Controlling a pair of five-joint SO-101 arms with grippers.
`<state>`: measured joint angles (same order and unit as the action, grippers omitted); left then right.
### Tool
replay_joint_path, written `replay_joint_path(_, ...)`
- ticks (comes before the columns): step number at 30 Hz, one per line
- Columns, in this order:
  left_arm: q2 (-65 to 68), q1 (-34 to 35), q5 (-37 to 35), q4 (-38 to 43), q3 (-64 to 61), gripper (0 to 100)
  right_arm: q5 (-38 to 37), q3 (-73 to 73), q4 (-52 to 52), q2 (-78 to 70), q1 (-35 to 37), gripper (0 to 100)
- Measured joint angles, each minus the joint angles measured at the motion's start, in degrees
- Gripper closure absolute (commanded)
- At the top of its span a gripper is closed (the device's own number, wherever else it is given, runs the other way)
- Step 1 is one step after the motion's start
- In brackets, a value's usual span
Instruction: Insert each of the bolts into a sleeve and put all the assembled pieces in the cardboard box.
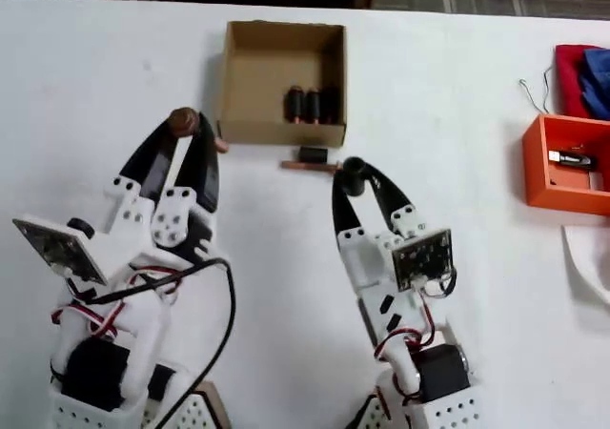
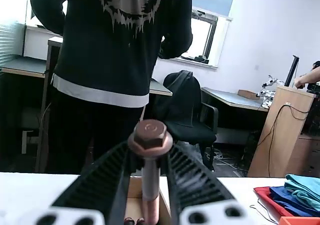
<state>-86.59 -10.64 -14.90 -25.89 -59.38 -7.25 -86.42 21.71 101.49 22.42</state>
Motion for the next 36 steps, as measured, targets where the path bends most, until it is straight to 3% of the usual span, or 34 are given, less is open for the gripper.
replay_joint_path(6, 7.9, -5.9, 0.0, 0.4, 1.4, 97, 0.0, -4.0, -7.9, 0.0, 0.5, 97.8)
replay_joint_path(13, 23.4, -15.1, 0.0, 0.4, 15.4, 97, 0.0, -9.3, -10.5, -0.1, 0.6, 97.8)
replay_joint_path(19, 33.8, -16.4, 0.7, 0.4, 25.3, 97, 0.0, -9.3, -10.9, -0.1, 0.6, 97.8)
replay_joint_path(36, 37.1, -21.2, 3.7, -0.1, 25.7, 97, 0.0, -9.3, -12.9, -0.1, 0.6, 97.8)
